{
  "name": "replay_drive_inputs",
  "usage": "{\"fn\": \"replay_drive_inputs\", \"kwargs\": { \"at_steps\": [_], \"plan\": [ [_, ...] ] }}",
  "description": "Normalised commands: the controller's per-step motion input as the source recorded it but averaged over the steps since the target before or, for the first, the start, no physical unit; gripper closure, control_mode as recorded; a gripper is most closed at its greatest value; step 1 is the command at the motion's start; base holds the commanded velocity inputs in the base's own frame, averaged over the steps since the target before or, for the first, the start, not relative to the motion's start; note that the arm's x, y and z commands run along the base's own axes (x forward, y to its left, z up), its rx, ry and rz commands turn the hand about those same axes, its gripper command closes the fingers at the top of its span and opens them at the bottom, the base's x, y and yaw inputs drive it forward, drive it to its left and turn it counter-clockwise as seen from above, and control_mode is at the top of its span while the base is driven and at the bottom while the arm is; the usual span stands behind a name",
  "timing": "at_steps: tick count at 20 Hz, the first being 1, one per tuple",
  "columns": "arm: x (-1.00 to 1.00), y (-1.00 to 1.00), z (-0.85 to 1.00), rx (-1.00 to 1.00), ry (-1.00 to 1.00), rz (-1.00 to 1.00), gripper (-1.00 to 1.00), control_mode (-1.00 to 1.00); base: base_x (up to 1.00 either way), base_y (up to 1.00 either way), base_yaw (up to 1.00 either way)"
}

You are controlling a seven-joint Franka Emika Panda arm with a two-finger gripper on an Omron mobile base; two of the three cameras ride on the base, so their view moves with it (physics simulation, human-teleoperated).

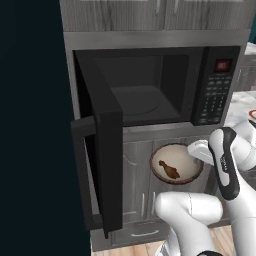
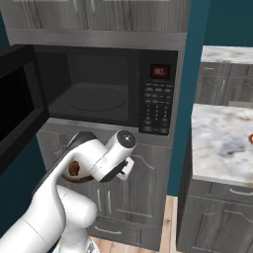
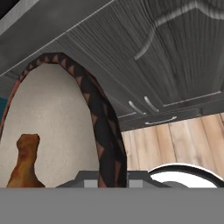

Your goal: Remove the tangerine from the bowl and place it on the small plate. Then place the bowl with only the chicken drumstick in the microwave, close the door, and press the start button to microwave the chicken drumstick.

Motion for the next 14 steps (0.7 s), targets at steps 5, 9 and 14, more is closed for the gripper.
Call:
{"fn": "replay_drive_inputs", "kwargs": {
  "at_steps": [5,9,14],
  "plan": [
    [0.0,0.0,0.0,0.02,0.0,0.0,1.0,-1.0,0.0,-0.01,0.0],
    [0.0,-0.09,0.37,0.09,-0.22,0.0,1.0,-1.0,0.0,0.0,0.0],
    [0.06,0.09,0.76,0.02,-0.2,-0.04,1.0,-1.0,0.0,0.0,0.0]
  ]
}}
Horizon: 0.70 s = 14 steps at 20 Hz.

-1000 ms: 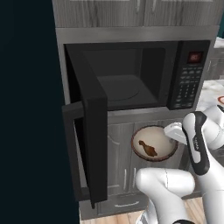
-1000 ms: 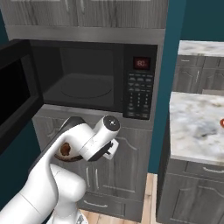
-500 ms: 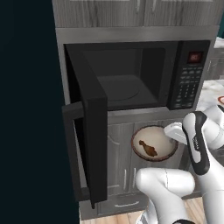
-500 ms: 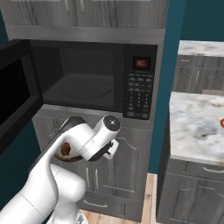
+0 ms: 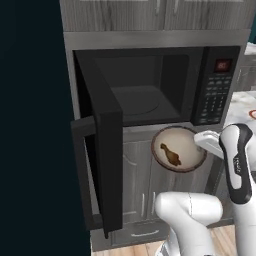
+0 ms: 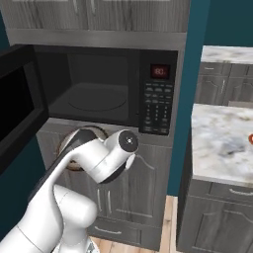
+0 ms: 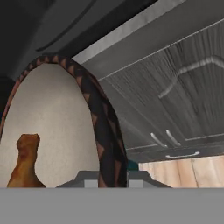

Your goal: Remove the tangerine from the bowl and place it on the small plate. Then place the bowl with only the chicken drumstick in the microwave, close the door, and press the start button to microwave the chicken drumstick.

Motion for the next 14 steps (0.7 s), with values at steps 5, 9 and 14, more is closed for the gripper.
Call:
{"fn": "replay_drive_inputs", "kwargs": {
  "at_steps": [5,9,14],
  "plan": [
    [0.41,0.2,0.52,0.04,-0.1,-0.06,1.0,-1.0,0.0,0.0,0.0],
    [0.47,0.21,0.56,0.01,-0.07,-0.05,1.0,-1.0,0.0,0.0,0.0],
    [0.56,0.45,0.52,0.0,-0.01,-0.1,1.0,-1.0,0.0,0.0,0.0]
  ]
}}
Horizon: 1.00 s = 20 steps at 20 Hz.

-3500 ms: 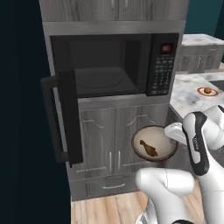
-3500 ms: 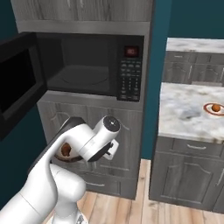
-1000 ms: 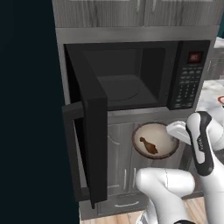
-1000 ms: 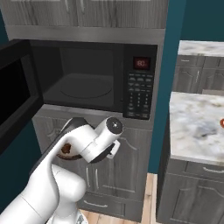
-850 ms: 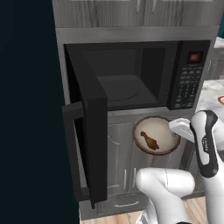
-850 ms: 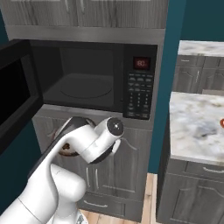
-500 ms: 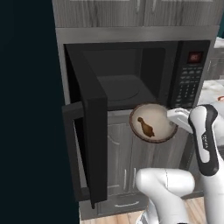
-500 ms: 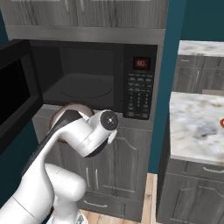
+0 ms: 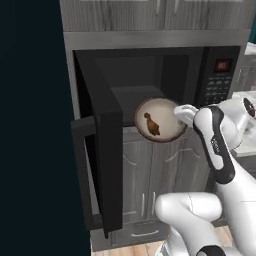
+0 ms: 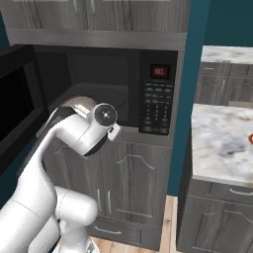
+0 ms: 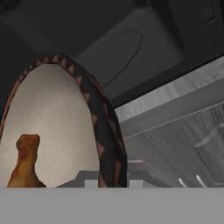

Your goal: Remove the tangerine from the bowl and place it on the small plate. Then place the bowl with only the chicken drumstick in the microwave, close the door, and press the start button to microwave the chicken drumstick.

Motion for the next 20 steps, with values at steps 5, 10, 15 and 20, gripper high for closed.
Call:
{"fn": "replay_drive_inputs", "kwargs": {
  "at_steps": [5,10,15,20],
  "plan": [
    [0.85,0.21,0.21,0.01,0.01,-0.12,1.0,-1.0,0.0,0.0,0.0],
    [0.83,0.01,0.01,0.07,0.01,-0.11,1.0,-1.0,0.0,0.0,0.0],
    [0.68,0.25,0.0,0.02,0.0,-0.13,1.0,-1.0,0.0,0.0,0.0],
    [0.19,0.02,0.0,0.03,0.0,-0.02,1.0,-1.0,0.0,0.0,0.0]
  ]
}}
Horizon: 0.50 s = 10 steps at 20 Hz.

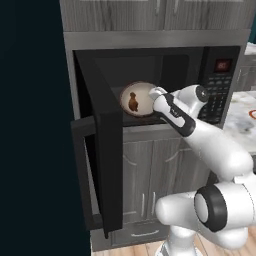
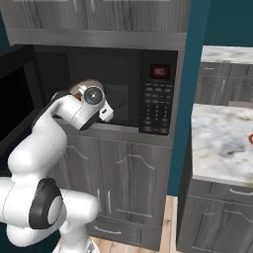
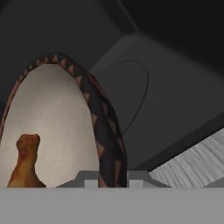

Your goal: Remove the tangerine from the bowl and place it on the small plate. Then place the bowl with only the chicken drumstick in the microwave, close the door, and press the start button to microwave the chicken drumstick.

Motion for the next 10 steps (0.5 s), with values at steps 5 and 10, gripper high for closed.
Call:
{"fn": "replay_drive_inputs", "kwargs": {
  "at_steps": [5,10],
  "plan": [
    [0.4,0.09,-0.01,0.02,0.0,0.0,1.0,-1.0,0.0,0.0,0.0],
    [0.44,0.05,0.0,0.04,0.0,0.0,1.0,-1.0,0.0,0.0,0.0]
  ]
}}
